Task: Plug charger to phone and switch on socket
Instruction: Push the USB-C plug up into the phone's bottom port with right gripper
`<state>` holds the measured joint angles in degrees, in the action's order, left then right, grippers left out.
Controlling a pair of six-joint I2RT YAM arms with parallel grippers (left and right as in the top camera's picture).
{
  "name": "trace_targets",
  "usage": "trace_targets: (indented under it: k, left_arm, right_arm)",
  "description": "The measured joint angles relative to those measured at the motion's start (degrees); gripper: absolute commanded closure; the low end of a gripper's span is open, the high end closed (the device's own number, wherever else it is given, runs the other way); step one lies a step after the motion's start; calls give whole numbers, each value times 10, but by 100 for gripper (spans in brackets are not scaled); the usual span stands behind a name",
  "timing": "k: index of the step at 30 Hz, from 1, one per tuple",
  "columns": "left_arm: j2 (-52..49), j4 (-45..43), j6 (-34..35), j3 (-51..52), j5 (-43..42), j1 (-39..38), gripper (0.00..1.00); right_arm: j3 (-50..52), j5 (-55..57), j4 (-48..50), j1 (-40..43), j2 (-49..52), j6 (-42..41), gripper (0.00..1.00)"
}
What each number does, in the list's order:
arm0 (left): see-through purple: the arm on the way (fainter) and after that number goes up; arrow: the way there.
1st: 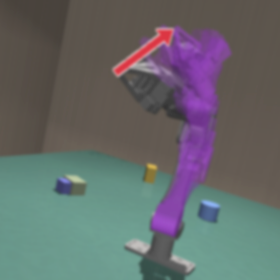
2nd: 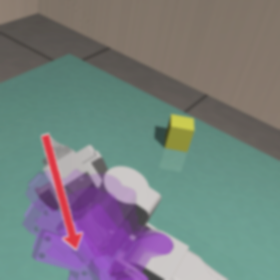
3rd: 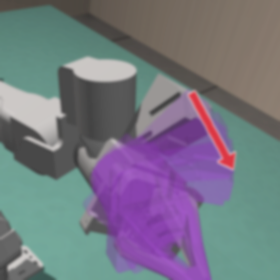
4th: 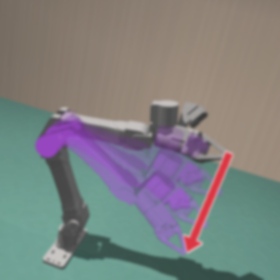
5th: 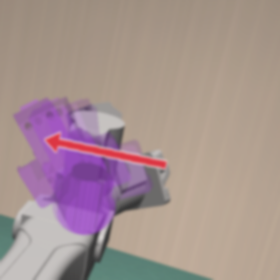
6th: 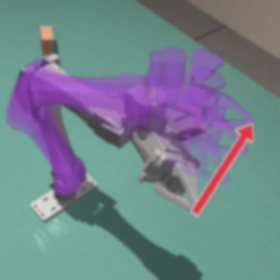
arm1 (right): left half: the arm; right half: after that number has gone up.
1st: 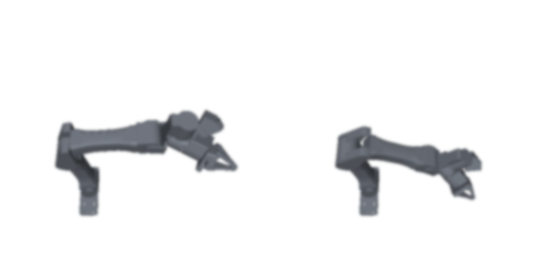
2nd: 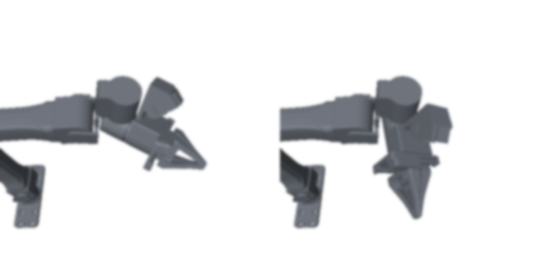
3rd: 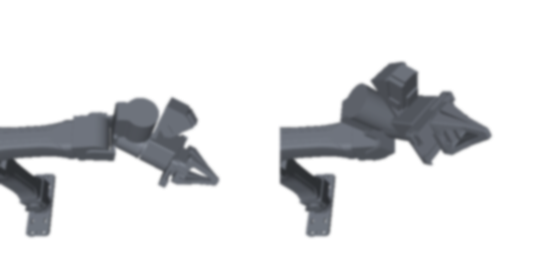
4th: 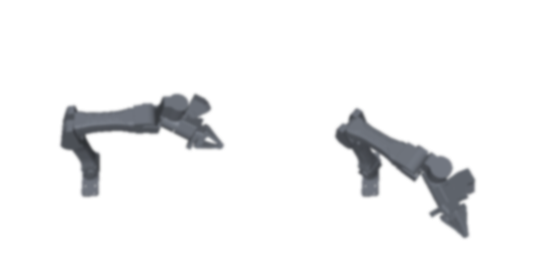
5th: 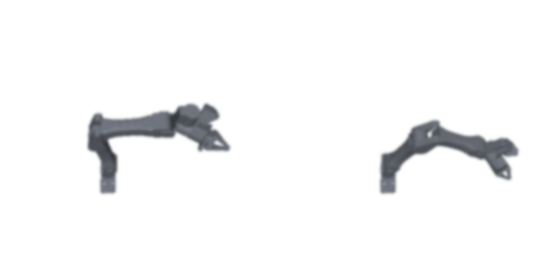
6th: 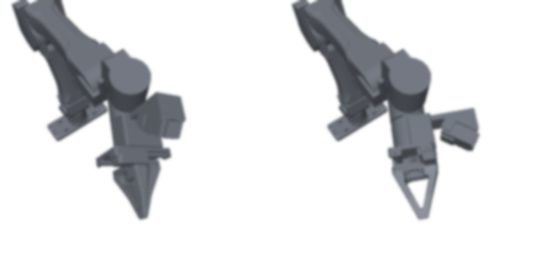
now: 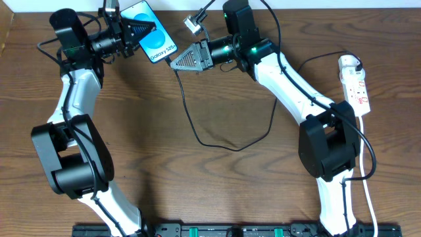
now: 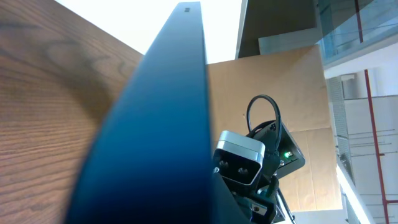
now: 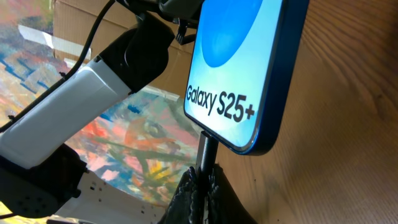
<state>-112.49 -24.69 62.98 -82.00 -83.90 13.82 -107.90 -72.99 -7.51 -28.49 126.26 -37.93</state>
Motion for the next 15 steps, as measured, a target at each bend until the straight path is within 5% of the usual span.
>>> trace_targets:
  k: [8,15]
  left_arm:
    - [0,0,0,0,0,0,93]
    - [0,2,-2,0,-17,-3,92]
  right_arm:
    - [0,-2,0,0,0,0,98]
    - [-1,1,-21,0,0,9,85]
